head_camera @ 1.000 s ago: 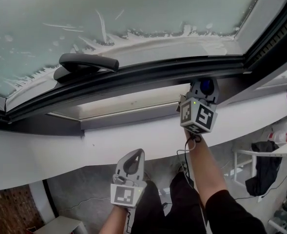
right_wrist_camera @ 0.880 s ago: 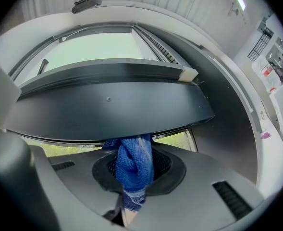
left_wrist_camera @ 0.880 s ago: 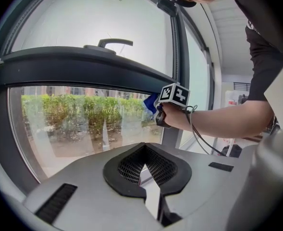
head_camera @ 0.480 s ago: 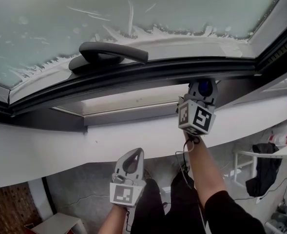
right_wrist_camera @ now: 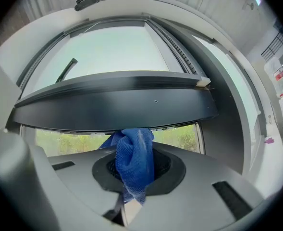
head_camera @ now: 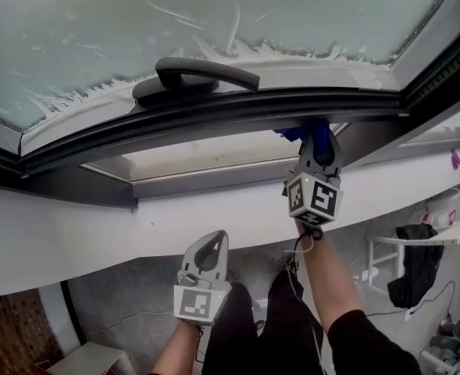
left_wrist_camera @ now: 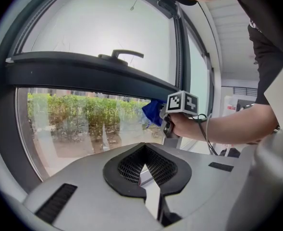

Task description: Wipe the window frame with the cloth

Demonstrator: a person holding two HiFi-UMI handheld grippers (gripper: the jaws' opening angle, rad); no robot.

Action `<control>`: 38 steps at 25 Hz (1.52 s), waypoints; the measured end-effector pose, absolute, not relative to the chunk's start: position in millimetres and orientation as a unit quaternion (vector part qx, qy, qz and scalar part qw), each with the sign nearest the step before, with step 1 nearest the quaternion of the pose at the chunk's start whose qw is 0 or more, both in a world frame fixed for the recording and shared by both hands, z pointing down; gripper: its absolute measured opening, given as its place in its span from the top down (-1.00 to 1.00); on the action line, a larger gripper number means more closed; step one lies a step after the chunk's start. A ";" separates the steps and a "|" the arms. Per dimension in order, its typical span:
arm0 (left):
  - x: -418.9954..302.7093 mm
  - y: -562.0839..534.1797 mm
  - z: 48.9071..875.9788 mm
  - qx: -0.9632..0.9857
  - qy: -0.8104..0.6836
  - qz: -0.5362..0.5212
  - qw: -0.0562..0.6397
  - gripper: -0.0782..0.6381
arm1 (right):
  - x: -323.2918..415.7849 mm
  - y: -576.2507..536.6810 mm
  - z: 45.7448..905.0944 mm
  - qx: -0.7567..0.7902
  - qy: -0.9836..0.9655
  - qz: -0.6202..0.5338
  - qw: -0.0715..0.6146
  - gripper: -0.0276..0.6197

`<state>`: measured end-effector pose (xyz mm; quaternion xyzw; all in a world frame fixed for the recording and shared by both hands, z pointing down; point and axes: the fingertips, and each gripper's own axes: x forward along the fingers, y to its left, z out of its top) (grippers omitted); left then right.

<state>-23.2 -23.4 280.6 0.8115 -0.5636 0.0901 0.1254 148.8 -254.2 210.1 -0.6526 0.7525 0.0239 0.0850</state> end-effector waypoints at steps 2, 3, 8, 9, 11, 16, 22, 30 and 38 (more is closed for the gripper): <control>-26.3 -17.2 276.8 0.817 -0.557 0.090 0.121 0.77 | 149.7 -234.9 219.4 -0.656 0.752 0.020 0.068 0.83; -26.8 -13.0 275.7 0.821 -0.550 0.093 0.118 0.77 | 151.1 -223.8 225.0 -0.659 0.750 0.018 0.059 0.83; -26.2 6.0 262.7 0.840 -0.522 0.097 0.108 0.77 | 151.8 -169.6 238.8 -0.662 0.749 0.007 0.033 0.83; -25.1 10.1 259.4 0.843 -0.518 0.097 0.110 0.77 | 151.4 -157.2 237.7 -0.661 0.750 0.005 0.032 0.83; -19.2 19.6 253.4 0.849 -0.506 0.101 0.112 0.77 | 151.9 -130.7 232.7 -0.655 0.755 0.001 0.031 0.83; 6.7 44.0 235.5 0.871 -0.472 0.109 0.085 0.77 | 154.0 -63.8 205.0 -0.625 0.780 0.011 0.031 0.83; 64.6 83.0 225.5 0.876 -0.458 0.103 0.111 0.77 | 172.7 28.0 168.4 -0.568 0.822 0.044 0.004 0.83; 207.1 133.5 190.8 0.879 -0.462 0.088 0.075 0.77 | 300.6 137.0 134.9 -0.556 0.828 0.079 0.004 0.83; 304.7 244.9 170.8 0.846 -0.522 0.062 0.086 0.77 | 413.1 243.6 127.0 -0.514 0.853 0.078 -0.042 0.83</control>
